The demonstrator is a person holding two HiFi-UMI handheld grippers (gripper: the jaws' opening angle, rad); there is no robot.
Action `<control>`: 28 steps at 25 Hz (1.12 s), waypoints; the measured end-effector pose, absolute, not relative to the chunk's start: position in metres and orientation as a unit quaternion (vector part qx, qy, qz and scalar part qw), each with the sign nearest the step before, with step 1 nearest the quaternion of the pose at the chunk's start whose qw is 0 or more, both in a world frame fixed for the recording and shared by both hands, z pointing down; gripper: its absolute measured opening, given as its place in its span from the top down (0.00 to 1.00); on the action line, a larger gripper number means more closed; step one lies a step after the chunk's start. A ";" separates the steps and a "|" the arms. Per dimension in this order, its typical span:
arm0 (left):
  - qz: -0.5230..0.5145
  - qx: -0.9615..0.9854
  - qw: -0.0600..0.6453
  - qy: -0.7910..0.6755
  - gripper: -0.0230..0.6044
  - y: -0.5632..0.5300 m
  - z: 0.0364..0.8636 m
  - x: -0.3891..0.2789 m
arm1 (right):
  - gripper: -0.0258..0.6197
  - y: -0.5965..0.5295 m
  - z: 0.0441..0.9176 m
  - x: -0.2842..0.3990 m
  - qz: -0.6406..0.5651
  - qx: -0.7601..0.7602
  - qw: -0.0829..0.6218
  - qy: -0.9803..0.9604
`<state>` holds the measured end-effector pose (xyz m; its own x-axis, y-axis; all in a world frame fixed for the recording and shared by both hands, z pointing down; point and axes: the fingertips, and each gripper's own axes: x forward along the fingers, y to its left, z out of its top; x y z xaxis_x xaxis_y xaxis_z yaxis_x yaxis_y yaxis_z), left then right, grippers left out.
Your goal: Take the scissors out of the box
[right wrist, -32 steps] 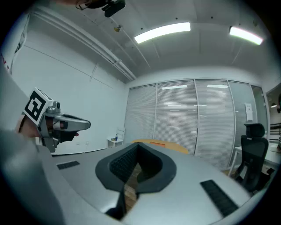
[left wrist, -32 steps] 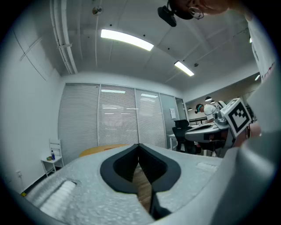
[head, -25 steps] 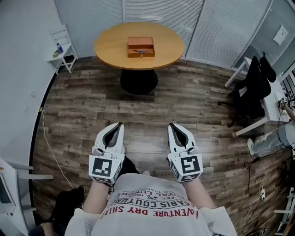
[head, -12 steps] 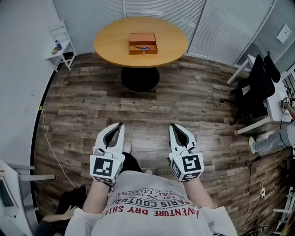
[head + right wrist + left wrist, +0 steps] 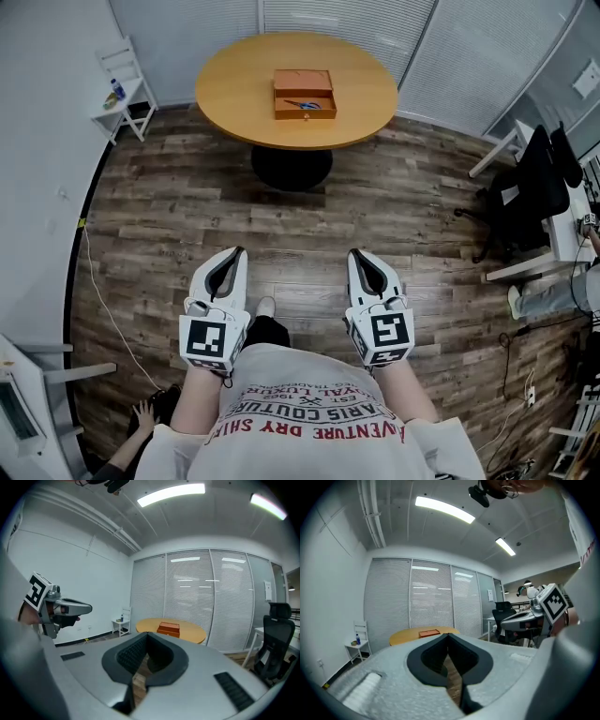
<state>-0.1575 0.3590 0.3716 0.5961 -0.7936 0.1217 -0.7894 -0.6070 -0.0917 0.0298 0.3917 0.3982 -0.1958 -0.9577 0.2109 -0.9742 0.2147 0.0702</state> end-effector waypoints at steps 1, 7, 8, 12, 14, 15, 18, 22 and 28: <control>-0.072 -0.893 0.012 0.444 0.95 0.346 0.371 -0.161 | 0.95 0.381 0.399 0.028 0.038 0.628 0.111 -0.769; -0.059 -0.901 0.008 0.430 0.95 0.262 0.364 -0.180 | 0.95 0.308 0.397 0.008 0.031 0.641 0.133 -0.755; -0.057 -0.903 0.007 0.426 0.95 0.248 0.362 -0.183 | 0.95 0.295 0.396 0.005 0.031 0.644 0.133 -0.753; -0.058 -0.910 0.002 0.410 0.95 0.194 0.360 -0.193 | 0.95 0.248 0.396 -0.006 0.041 0.657 0.133 -0.741; -0.061 -0.913 0.001 0.403 0.95 0.171 0.359 -0.198 | 0.95 0.230 0.397 -0.010 0.048 0.662 0.137 -0.735; -0.062 -0.914 0.001 0.401 0.95 0.159 0.359 -0.200 | 0.95 0.221 0.397 -0.012 0.051 0.663 0.140 -0.734; -0.063 -0.916 0.000 0.397 0.95 0.131 0.359 -0.205 | 0.95 0.201 0.399 -0.018 0.054 0.665 0.148 -0.730; -0.061 -0.917 -0.010 0.393 0.95 0.107 0.366 -0.204 | 0.95 0.181 0.405 -0.016 0.064 0.668 0.154 -0.725; -0.067 -0.915 -0.013 0.397 0.95 0.077 0.376 -0.183 | 0.95 0.144 0.414 0.005 0.069 0.667 0.151 -0.727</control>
<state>-0.1833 0.0775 0.3757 0.6764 -0.7242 0.1339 -0.7279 -0.6851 -0.0287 0.0054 0.1440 0.4139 -0.0655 -0.9477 0.3124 -0.9897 0.1016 0.1008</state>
